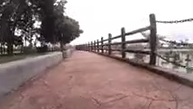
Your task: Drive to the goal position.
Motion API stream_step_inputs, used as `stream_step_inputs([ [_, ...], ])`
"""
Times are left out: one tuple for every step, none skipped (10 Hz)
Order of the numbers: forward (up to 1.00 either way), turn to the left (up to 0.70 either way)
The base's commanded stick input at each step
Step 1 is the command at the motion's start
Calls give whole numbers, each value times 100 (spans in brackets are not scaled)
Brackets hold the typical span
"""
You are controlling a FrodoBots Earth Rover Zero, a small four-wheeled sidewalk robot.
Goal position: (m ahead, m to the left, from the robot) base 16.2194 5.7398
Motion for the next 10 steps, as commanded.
stream_step_inputs([
  [70,16],
  [70,35],
  [70,35],
  [70,26],
  [70,2],
  [70,0],
  [70,0],
  [70,0],
  [70,0],
  [70,0],
])
